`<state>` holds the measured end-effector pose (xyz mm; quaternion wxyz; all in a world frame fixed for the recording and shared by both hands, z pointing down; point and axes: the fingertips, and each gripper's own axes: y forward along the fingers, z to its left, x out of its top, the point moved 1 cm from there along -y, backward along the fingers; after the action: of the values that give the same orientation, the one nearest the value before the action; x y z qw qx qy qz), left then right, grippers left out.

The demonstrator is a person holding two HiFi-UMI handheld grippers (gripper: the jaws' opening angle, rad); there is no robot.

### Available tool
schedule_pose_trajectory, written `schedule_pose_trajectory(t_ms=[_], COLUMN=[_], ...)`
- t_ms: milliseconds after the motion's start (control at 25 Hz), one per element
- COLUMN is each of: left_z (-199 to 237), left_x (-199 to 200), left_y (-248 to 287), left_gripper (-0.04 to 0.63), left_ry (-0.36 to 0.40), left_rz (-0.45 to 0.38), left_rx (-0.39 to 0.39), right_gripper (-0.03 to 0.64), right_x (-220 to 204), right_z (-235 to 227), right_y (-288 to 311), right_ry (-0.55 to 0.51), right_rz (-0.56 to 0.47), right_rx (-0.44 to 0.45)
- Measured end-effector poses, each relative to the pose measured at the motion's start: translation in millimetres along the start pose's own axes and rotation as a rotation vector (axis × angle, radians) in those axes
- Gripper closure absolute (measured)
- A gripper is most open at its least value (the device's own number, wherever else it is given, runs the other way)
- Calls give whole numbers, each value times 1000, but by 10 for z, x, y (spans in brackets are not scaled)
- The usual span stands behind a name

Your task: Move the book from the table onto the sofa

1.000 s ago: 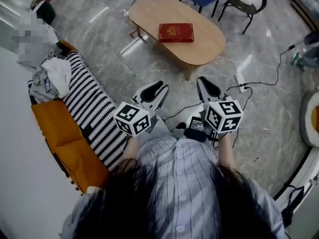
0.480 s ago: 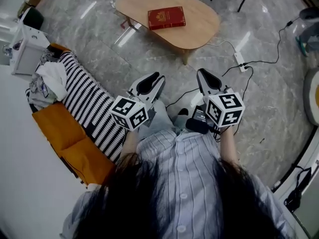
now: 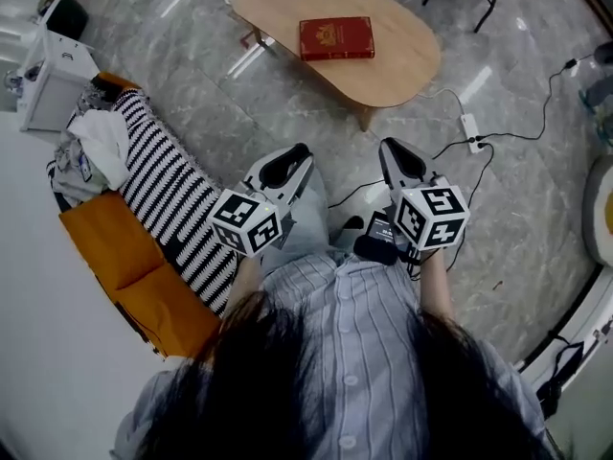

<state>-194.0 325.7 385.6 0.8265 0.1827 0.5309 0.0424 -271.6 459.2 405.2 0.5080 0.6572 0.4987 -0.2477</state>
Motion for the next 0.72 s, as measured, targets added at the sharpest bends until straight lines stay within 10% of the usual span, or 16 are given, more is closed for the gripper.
schedule_pose_trajectory(t_ms=[720], left_z=[2119], left_x=[1230], left_y=[1065], left_gripper=[506], left_ry=[27], left_rz=[40], left_rx=[-145], right_gripper=[584], right_x=[935], right_z=[-249], right_y=[1927], right_ry=[139], right_rz=[29], right_rx=[-177])
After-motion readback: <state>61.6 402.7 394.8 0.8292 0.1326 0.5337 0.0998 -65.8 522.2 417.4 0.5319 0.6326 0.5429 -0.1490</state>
